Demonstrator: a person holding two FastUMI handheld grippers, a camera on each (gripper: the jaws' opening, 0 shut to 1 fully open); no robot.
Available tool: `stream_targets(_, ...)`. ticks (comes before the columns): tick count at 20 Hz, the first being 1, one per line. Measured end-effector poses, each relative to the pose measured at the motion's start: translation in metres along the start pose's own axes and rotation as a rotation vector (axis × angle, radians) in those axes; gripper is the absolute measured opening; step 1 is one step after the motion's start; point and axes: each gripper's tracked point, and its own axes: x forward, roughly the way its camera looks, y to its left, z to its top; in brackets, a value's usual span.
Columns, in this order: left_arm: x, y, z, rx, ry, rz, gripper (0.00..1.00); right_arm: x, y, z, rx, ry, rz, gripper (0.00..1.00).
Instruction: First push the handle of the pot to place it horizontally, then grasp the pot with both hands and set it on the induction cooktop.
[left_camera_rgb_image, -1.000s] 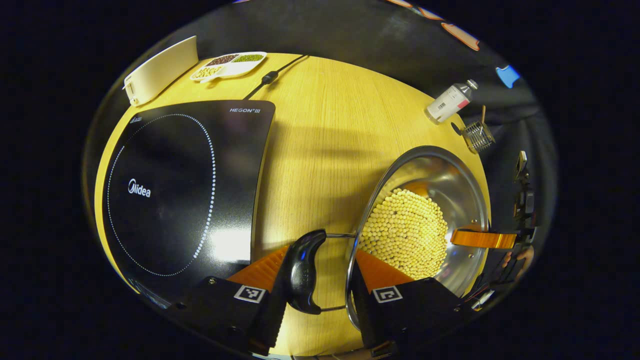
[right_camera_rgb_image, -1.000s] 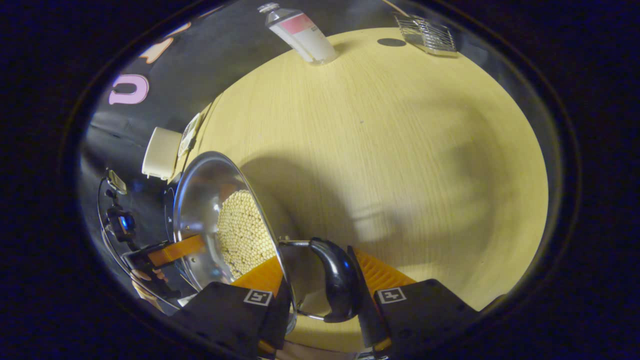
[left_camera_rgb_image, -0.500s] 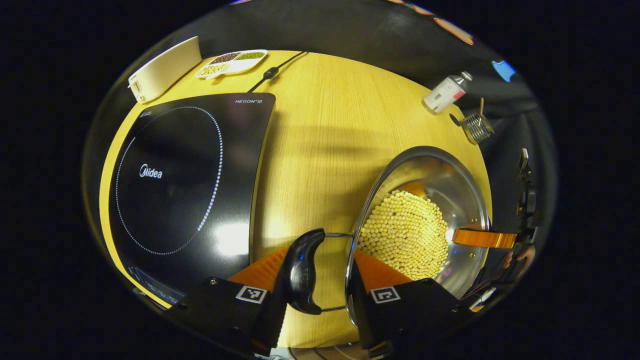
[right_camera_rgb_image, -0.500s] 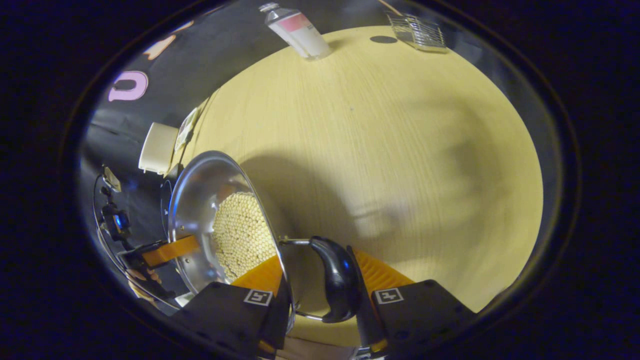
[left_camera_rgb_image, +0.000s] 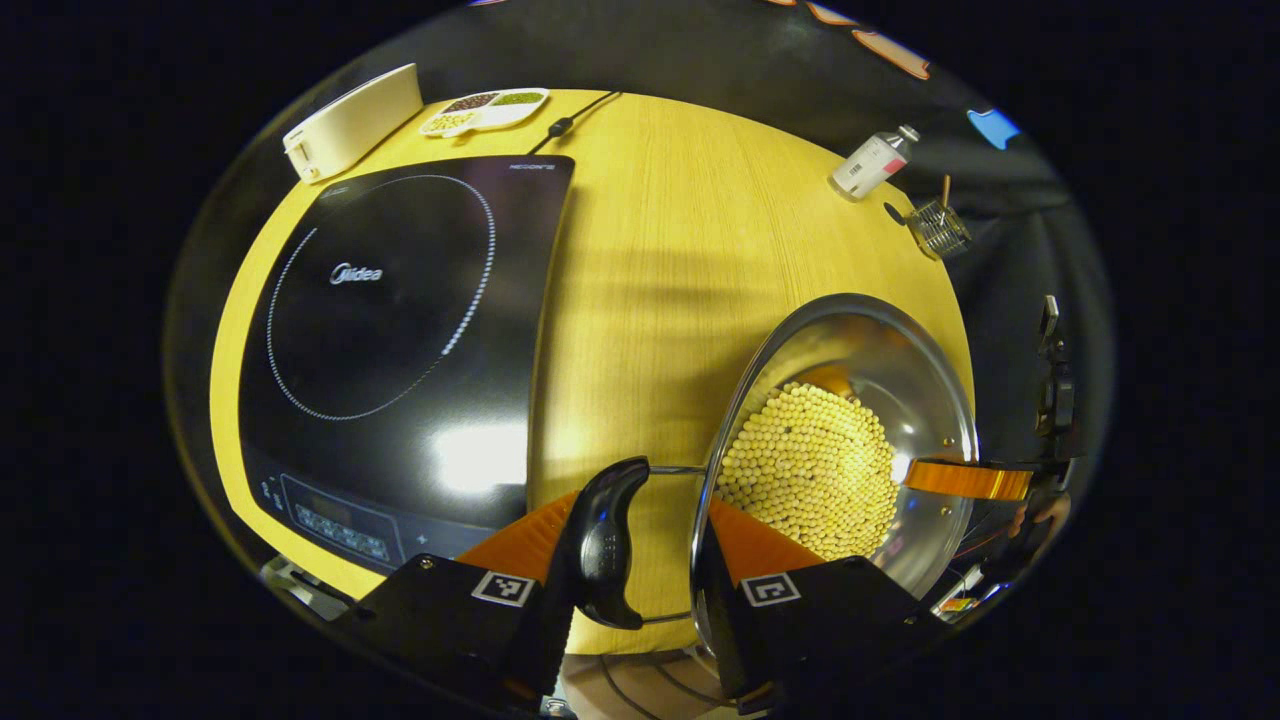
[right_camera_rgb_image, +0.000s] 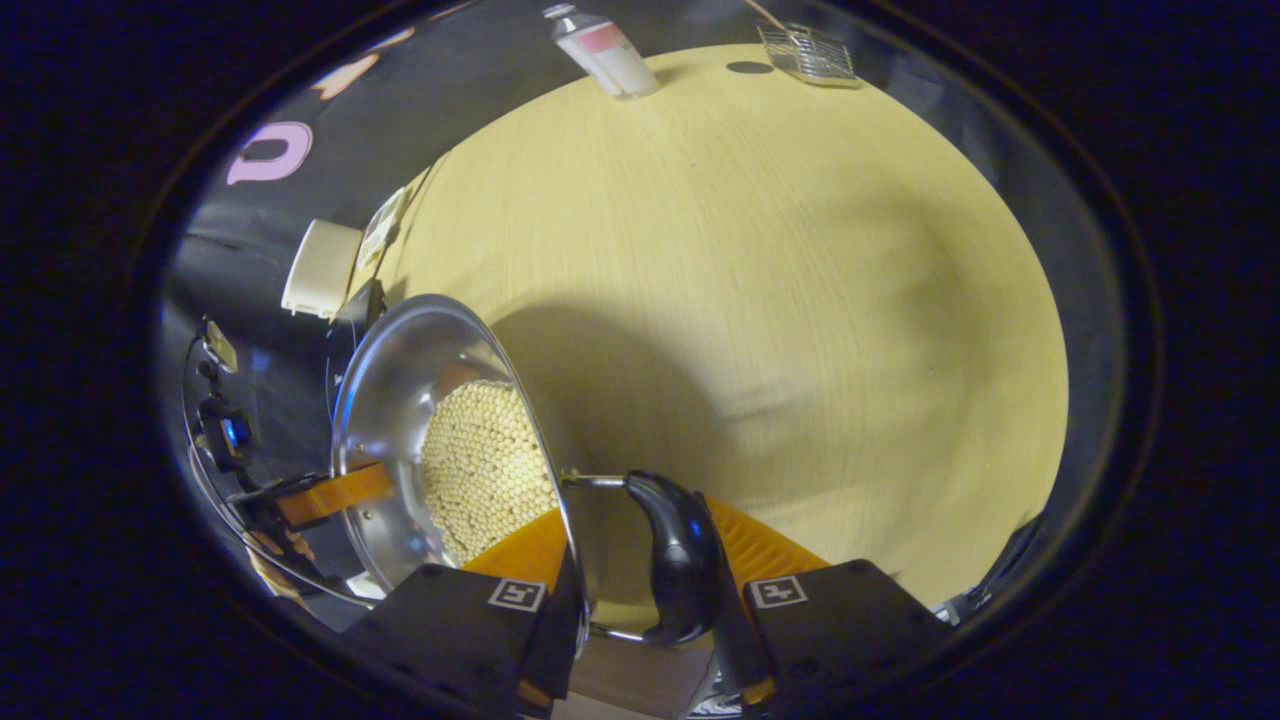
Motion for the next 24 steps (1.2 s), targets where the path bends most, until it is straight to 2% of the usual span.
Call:
stream_targets(3,-0.021,0.02,-0.001,0.01,-0.024,0.02,0.61,-0.003,0.024,-0.01,-0.013,-0.005,0.01,0.59)
stream_targets(4,-0.027,0.027,-0.001,0.011,-0.031,0.024,0.61,-0.004,0.033,-0.012,-0.017,-0.01,0.012,0.54)
stream_targets(6,-0.039,0.043,0.003,0.02,-0.051,0.025,0.61,-0.007,0.051,-0.015,-0.018,-0.026,0.015,0.54)
stream_targets(7,-0.043,0.051,0.005,0.026,-0.064,0.023,0.61,-0.007,0.062,-0.017,-0.016,-0.034,0.015,0.59)
stream_targets(8,-0.049,0.061,0.008,0.033,-0.073,0.019,0.6,-0.007,0.073,-0.019,-0.012,-0.041,0.013,0.59)
stream_targets(9,-0.054,0.072,0.012,0.037,-0.081,0.015,0.6,-0.008,0.084,-0.022,-0.007,-0.05,0.009,0.53)
stream_targets(12,-0.067,0.105,0.022,0.057,-0.106,0.003,0.61,-0.006,0.122,-0.027,0.002,-0.078,0.003,0.53)
stream_targets(13,-0.07,0.117,0.027,0.063,-0.115,-0.003,0.61,-0.004,0.135,-0.028,0.005,-0.088,0.001,0.59)
stream_targets(14,-0.073,0.129,0.031,0.068,-0.119,-0.008,0.63,-0.002,0.147,-0.026,0.007,-0.099,-0.002,0.53)
stream_targets(16,-0.078,0.152,0.041,0.083,-0.131,-0.015,0.61,0.003,0.173,-0.026,0.005,-0.117,-0.009,0.53)
stream_targets(17,-0.079,0.164,0.047,0.09,-0.14,-0.017,0.63,0.006,0.185,-0.025,0.001,-0.125,-0.013,0.53)
stream_targets(18,-0.08,0.175,0.051,0.096,-0.148,-0.02,0.62,0.009,0.197,-0.022,-0.004,-0.135,-0.017,0.59)
stream_targets(19,-0.081,0.186,0.057,0.099,-0.159,-0.023,0.61,0.012,0.208,-0.02,-0.007,-0.14,-0.022,0.53)
stream_targets(24,-0.083,0.236,0.08,0.081,-0.206,-0.031,0.6,0.028,0.261,-0.001,-0.045,-0.172,-0.045,0.53)
